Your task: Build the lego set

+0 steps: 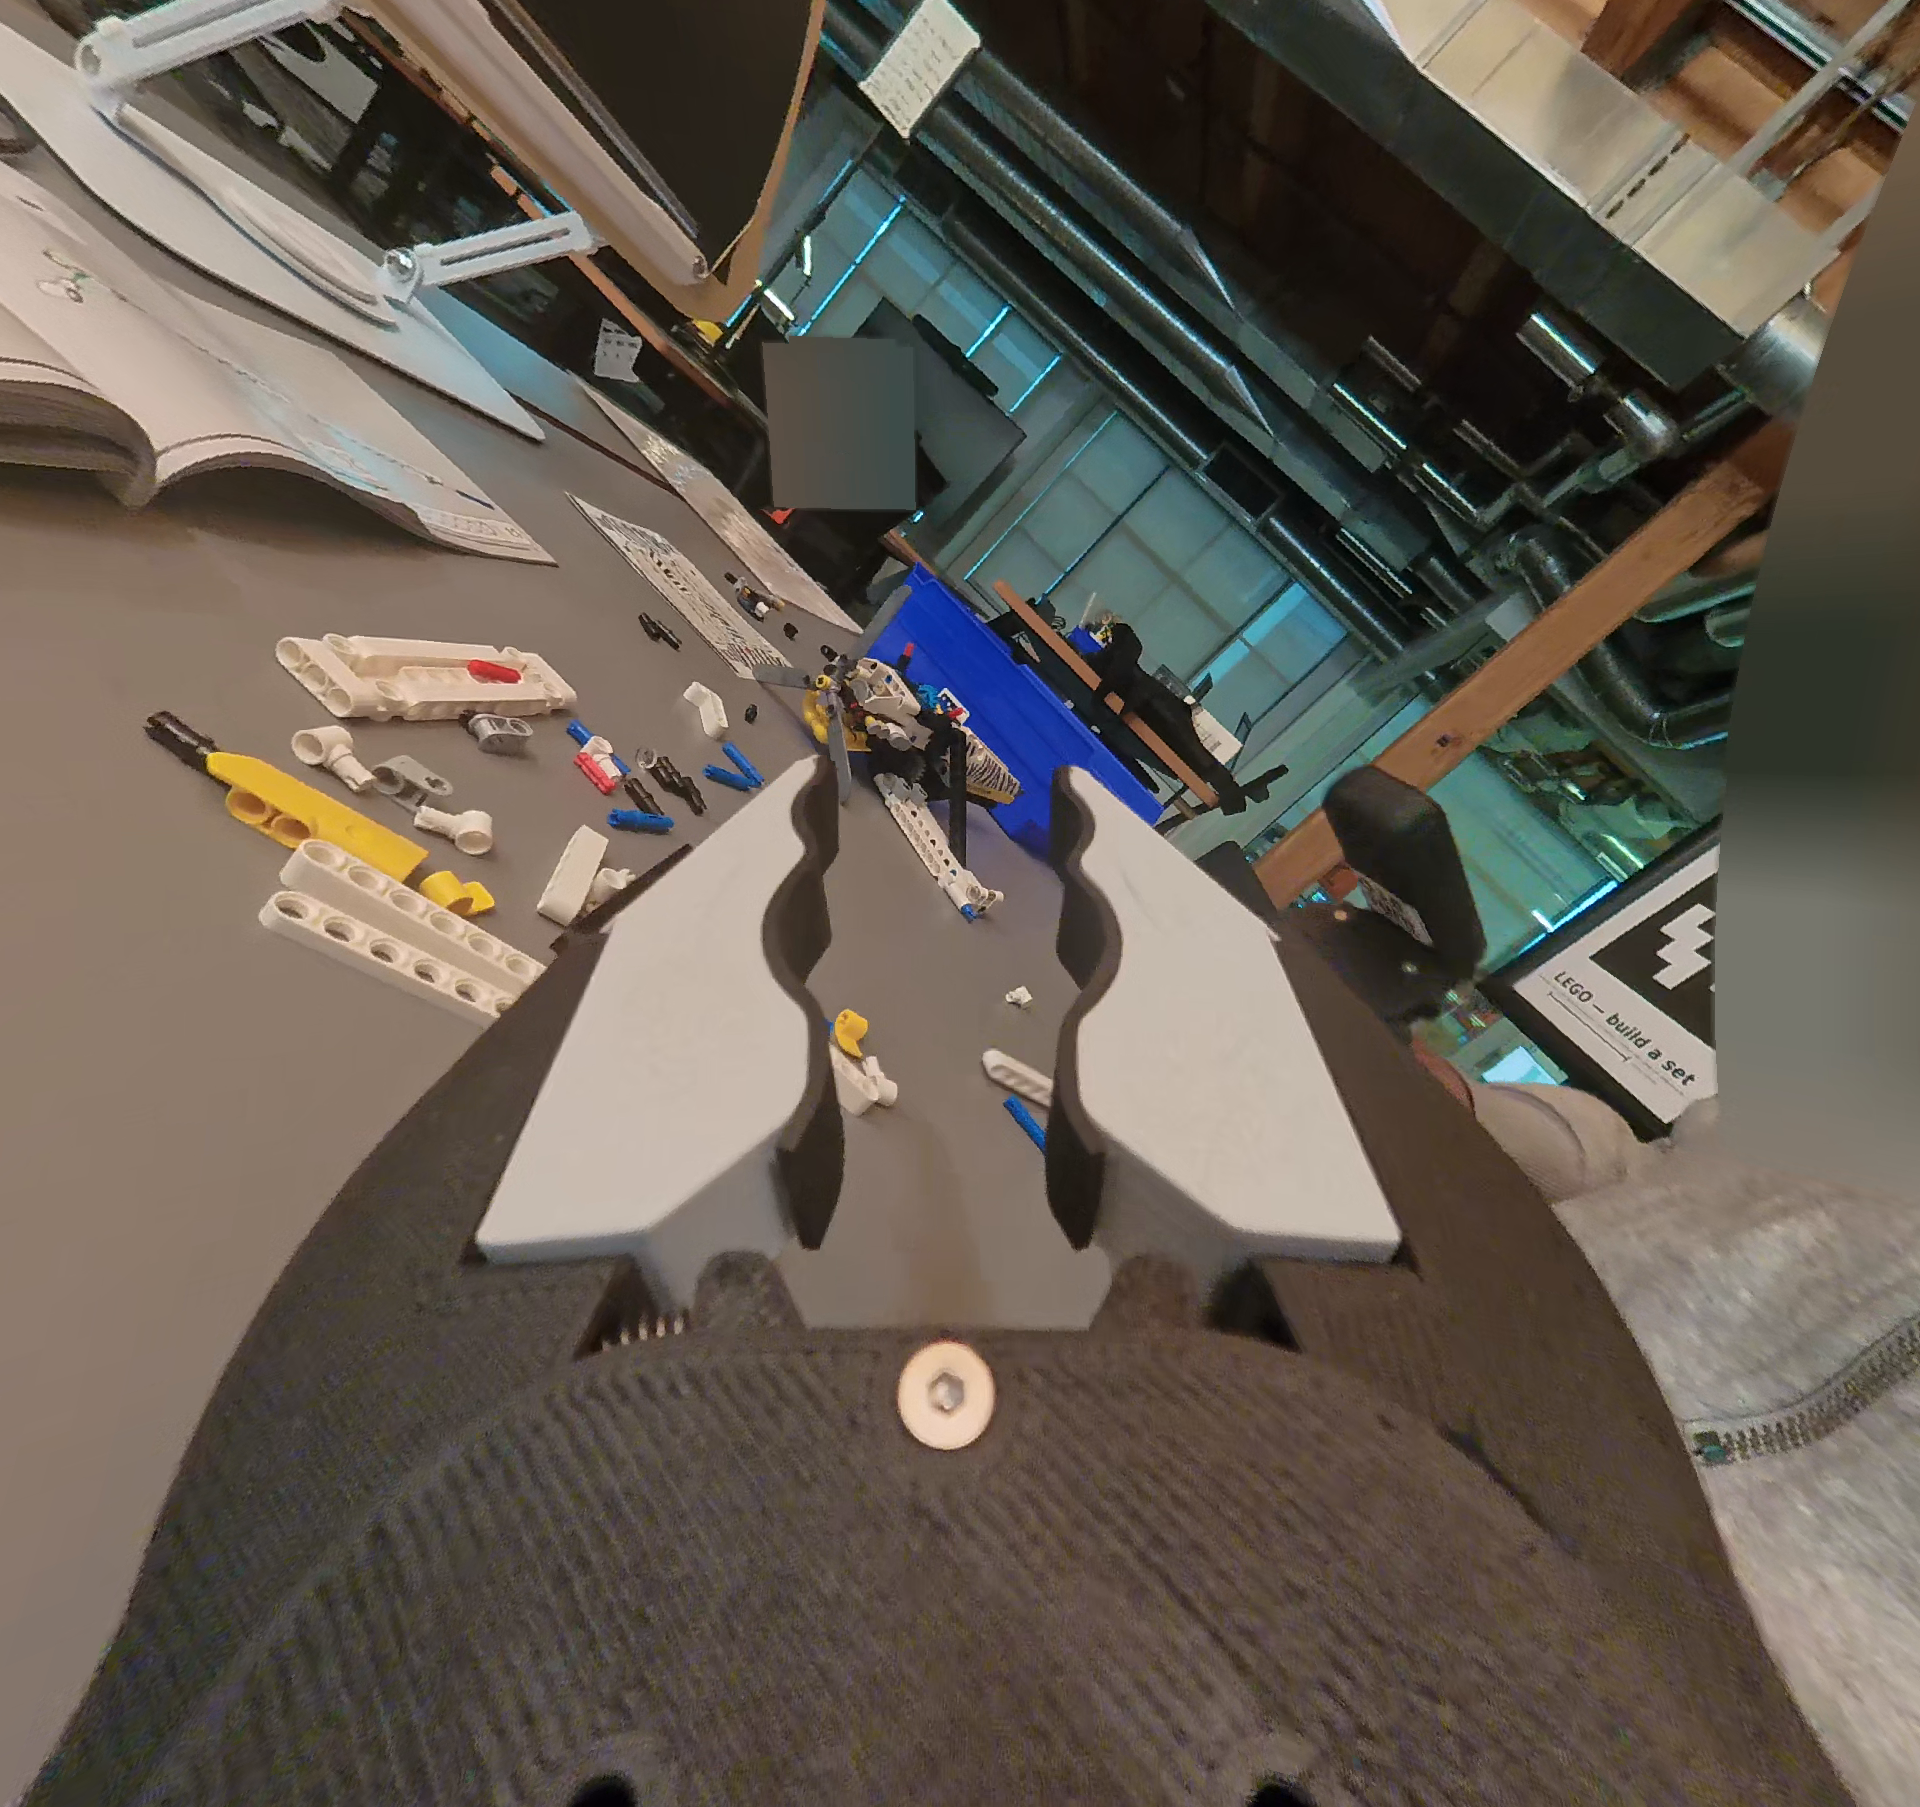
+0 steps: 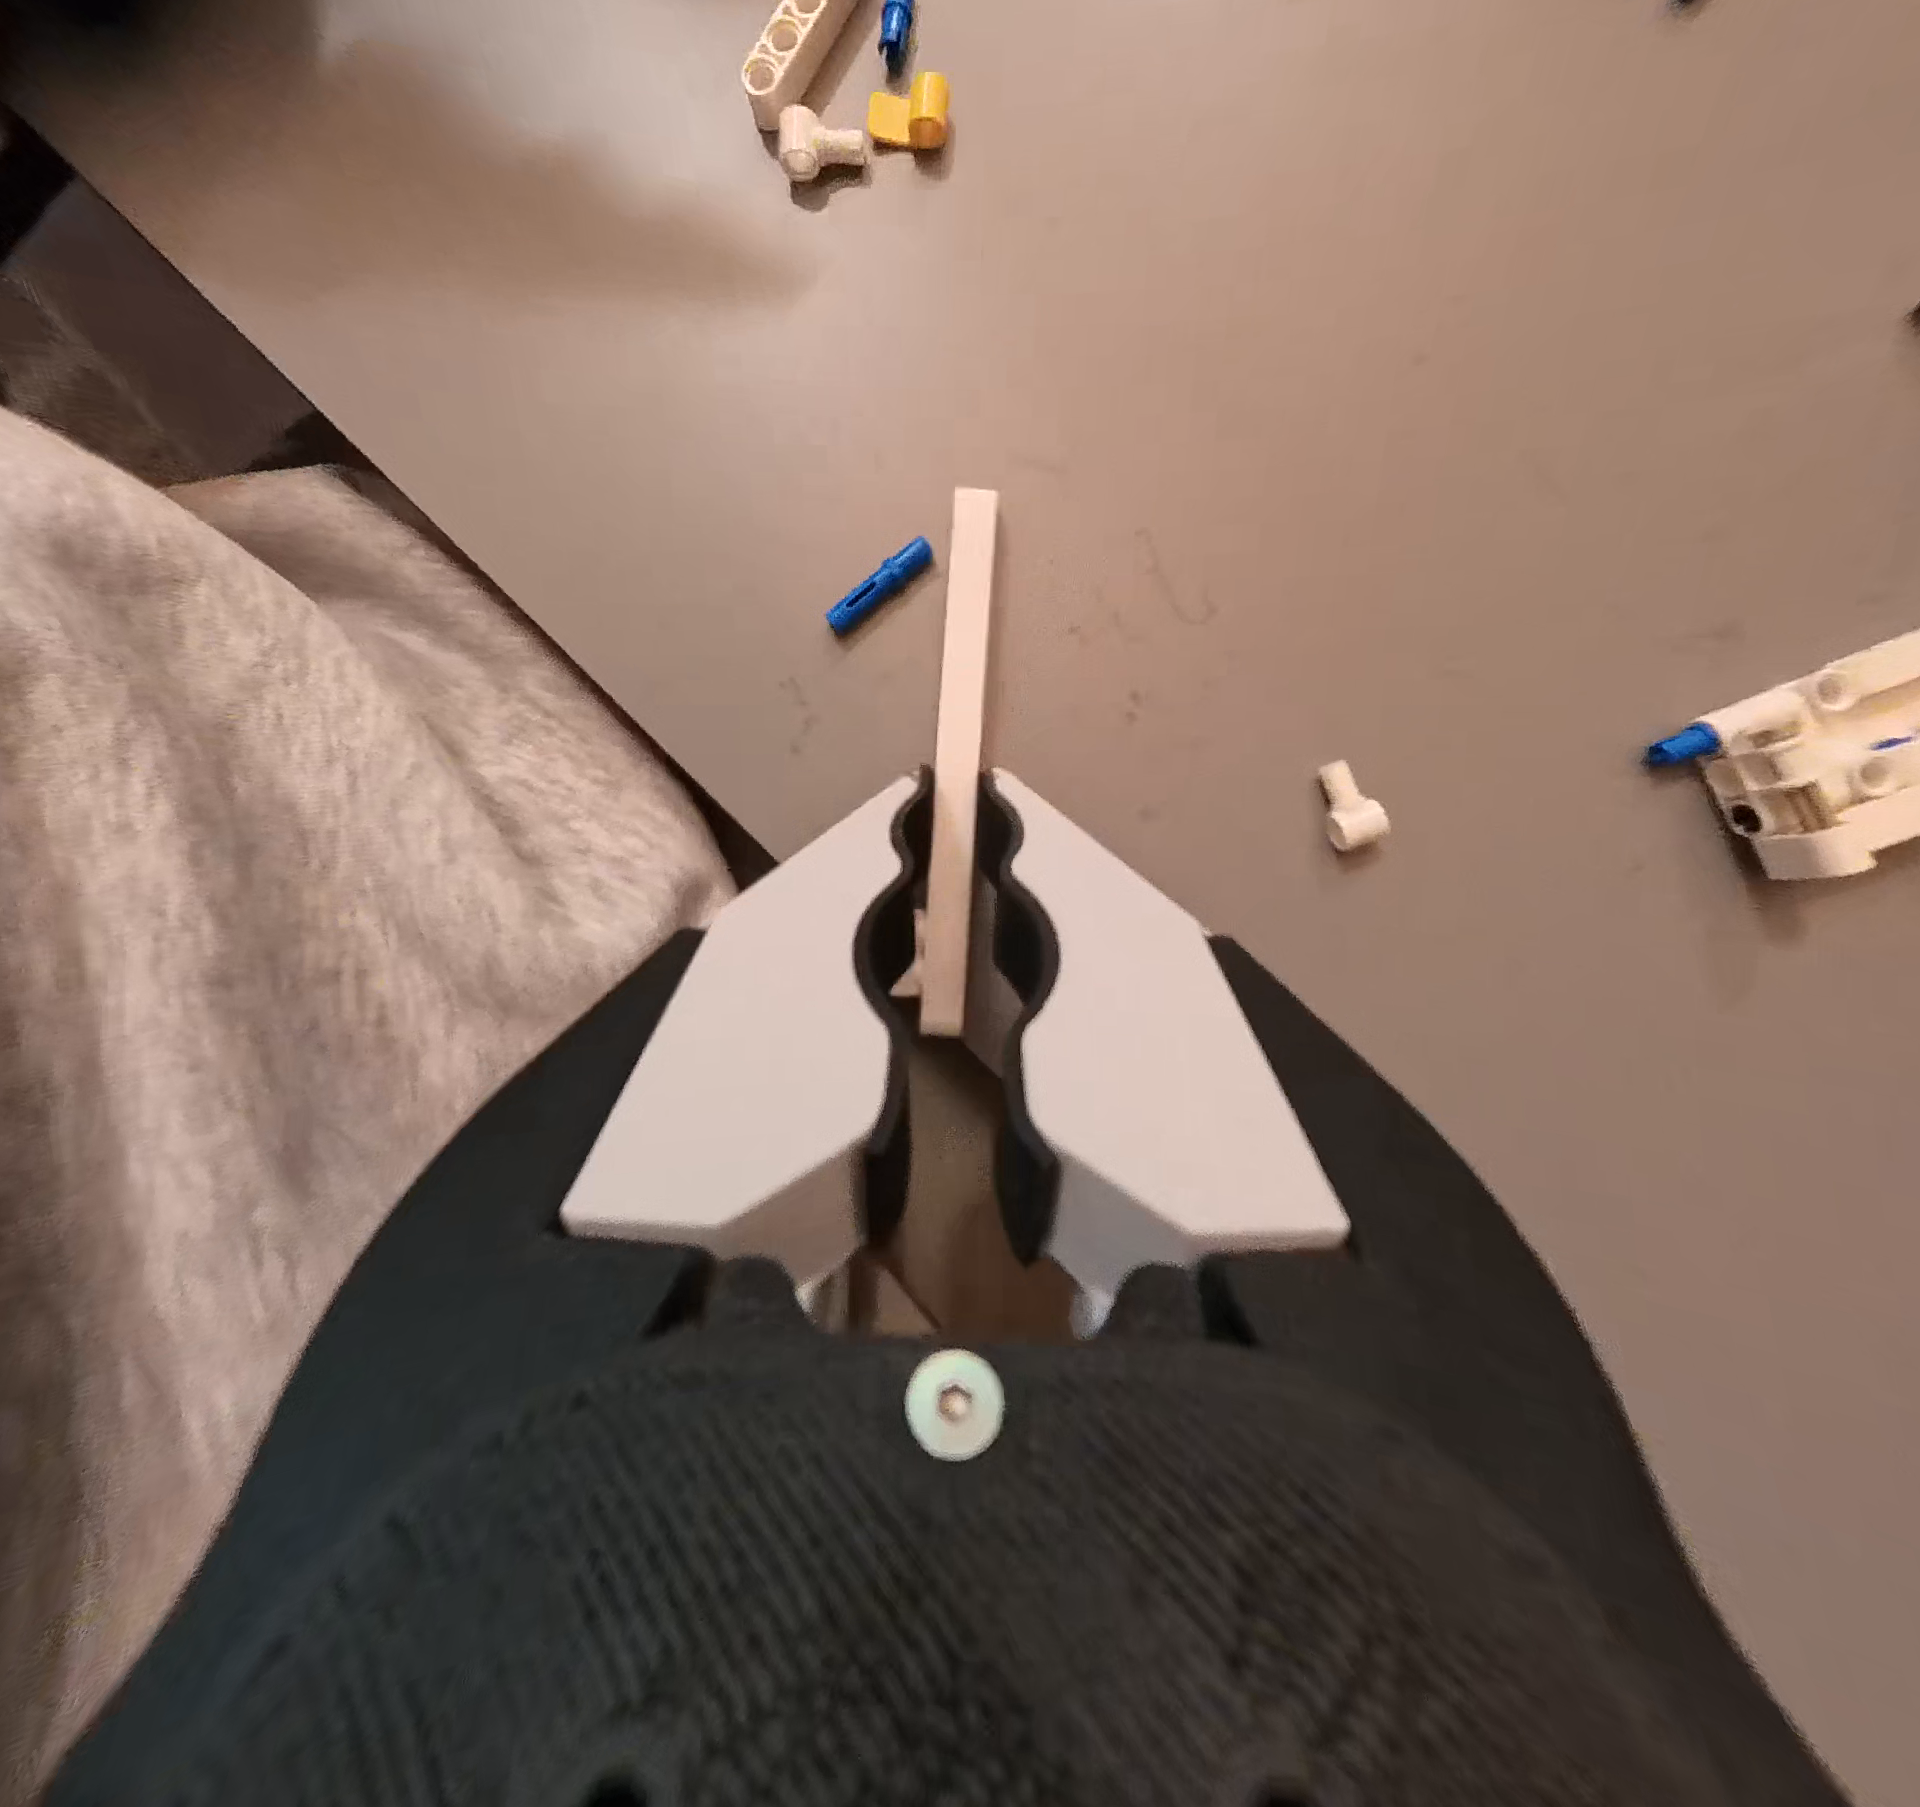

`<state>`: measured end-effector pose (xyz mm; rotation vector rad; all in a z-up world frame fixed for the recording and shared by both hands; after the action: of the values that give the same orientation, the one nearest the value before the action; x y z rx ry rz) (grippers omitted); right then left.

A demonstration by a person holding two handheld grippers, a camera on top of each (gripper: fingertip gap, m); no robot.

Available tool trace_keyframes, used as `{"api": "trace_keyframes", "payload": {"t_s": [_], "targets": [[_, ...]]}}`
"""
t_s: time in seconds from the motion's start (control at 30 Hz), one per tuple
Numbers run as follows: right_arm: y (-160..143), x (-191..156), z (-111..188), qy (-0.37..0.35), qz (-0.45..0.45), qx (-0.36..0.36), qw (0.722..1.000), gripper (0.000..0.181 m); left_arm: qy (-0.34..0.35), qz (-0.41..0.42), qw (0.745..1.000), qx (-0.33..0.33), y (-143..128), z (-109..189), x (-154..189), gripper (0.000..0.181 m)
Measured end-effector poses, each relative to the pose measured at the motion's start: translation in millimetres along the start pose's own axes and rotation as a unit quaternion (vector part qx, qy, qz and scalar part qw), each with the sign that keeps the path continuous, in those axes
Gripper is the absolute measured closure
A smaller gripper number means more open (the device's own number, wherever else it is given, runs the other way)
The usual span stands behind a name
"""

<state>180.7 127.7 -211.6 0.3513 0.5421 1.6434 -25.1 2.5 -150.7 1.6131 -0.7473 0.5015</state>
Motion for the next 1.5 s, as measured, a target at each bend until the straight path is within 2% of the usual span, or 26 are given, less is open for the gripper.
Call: {"api": "trace_keyframes", "payload": {"t_s": [0.07,0.13,0.17,0.23,0.27,0.33,0.43,0.53,0.57,0.63,0.77,0.87,1.03,1.13,1.23,1.33,1.4,1.5], "targets": [[5,4,7,0.054,-0.030,0.025,0.998,0.175,-0.010,-0.006,1.000,-0.006,-2,-1,4,0.143],[15,0,20,0.158,-0.068,0.062,0.983,0.175,-0.023,-0.023,0.999,-0.038,-11,-8,13,0.142],[20,-4,29,0.229,-0.091,0.077,0.966,0.175,-0.022,-0.030,0.996,-0.077,-21,-15,20,0.141],[30,-13,51,0.373,-0.137,0.096,0.913,0.175,-0.053,-0.060,0.984,-0.160,-46,-33,48,0.140],[32,-13,58,0.418,-0.157,0.100,0.889,0.175,-0.077,-0.079,0.976,-0.190,-60,-42,65,0.141],[32,-11,64,0.466,-0.186,0.086,0.861,0.175,-0.115,-0.126,0.960,-0.223,-85,-55,88,0.140],[26,-15,67,0.530,-0.217,0.046,0.819,0.175,-0.137,-0.202,0.937,-0.249,-114,-65,99,0.138],[24,-22,67,0.581,-0.235,0.028,0.778,0.175,-0.164,-0.243,0.928,-0.231,-118,-66,111,0.146],[22,-24,66,0.592,-0.239,0.019,0.769,0.175,-0.178,-0.242,0.927,-0.224,-118,-65,116,0.155],[21,-26,66,0.613,-0.244,0.014,0.752,0.175,-0.196,-0.214,0.931,-0.222,-118,-65,116,0.158],[19,-18,61,0.601,-0.255,0.025,0.757,0.175,-0.254,-0.104,0.933,-0.234,-115,-60,112,0.177],[19,-11,61,0.591,-0.269,0.041,0.760,0.174,-0.249,-0.086,0.937,-0.229,-116,-63,110,0.179],[15,9,51,0.506,-0.255,0.072,0.821,0.172,-0.187,-0.084,0.947,-0.248,-120,-74,98,0.181],[22,30,50,0.415,-0.220,0.136,0.872,0.160,-0.157,-0.066,0.956,-0.237,-116,-78,89,0.181],[27,36,51,0.322,-0.140,0.175,0.920,0.158,-0.078,-0.067,0.964,-0.244,-115,-83,72,0.181],[21,38,41,0.189,-0.039,0.157,0.969,0.164,-0.038,-0.094,0.964,-0.246,-113,-84,66,0.181],[17,37,42,0.148,0.019,0.143,0.978,0.159,-0.043,-0.100,0.963,-0.245,-112,-83,67,0.181],[10,29,45,0.123,0.084,0.135,0.980,0.156,-0.047,-0.086,0.967,-0.237,-109,-82,65,0.181]]}}
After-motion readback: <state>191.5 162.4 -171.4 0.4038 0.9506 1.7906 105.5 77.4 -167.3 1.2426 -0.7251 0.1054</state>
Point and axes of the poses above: each gripper's, where its closed fingertips meet, z back along the fingers, y out of its top, x = y × z across the jaws, the point moved 4 cm from there along z, back along the fingers
